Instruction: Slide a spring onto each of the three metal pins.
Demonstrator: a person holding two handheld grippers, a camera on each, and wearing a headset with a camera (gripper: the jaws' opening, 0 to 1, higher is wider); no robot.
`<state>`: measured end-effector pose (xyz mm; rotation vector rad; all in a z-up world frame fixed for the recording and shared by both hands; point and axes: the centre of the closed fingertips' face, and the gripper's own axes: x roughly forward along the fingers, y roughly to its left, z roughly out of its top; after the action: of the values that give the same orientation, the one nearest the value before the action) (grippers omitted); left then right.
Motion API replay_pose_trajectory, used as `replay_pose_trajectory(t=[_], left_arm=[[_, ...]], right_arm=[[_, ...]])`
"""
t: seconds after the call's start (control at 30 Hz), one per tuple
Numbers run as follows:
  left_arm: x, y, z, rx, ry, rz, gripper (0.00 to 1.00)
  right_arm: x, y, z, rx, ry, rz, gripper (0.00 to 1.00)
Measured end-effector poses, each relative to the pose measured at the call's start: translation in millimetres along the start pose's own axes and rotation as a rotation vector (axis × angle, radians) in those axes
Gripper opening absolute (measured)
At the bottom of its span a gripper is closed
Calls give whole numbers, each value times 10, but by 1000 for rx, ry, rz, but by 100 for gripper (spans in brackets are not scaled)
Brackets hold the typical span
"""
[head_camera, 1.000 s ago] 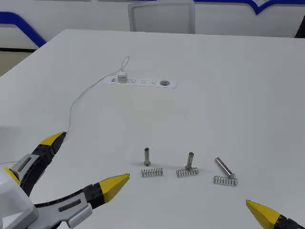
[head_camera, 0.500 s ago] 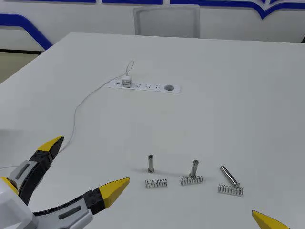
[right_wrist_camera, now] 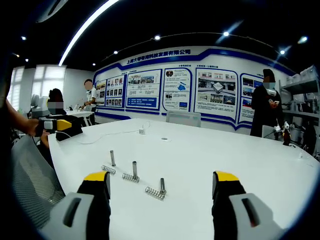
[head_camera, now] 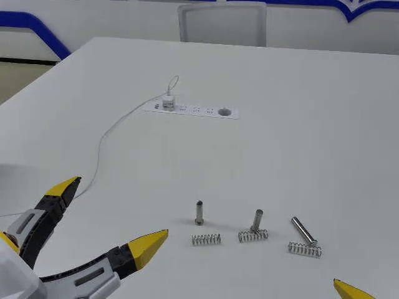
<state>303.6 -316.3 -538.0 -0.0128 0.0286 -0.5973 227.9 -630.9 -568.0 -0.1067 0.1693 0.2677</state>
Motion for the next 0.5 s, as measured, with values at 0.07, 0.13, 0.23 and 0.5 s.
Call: replay_pose_trajectory(t=[0.07, 0.13, 0.23, 0.5], left_arm=[[1, 10, -20, -5, 9, 4, 100], [1, 13, -32, -6, 13, 5, 100], [5, 5, -44, -2, 19, 2, 100], [14, -4, -82, -7, 38, -2, 100]], right_arm=[[3, -6, -10, 5, 2, -1, 84], [4, -5, -28, 5, 10, 1, 84], [4, -8, -25, 13, 3, 5, 83], [0, -51, -62, 40, 11, -4, 81]])
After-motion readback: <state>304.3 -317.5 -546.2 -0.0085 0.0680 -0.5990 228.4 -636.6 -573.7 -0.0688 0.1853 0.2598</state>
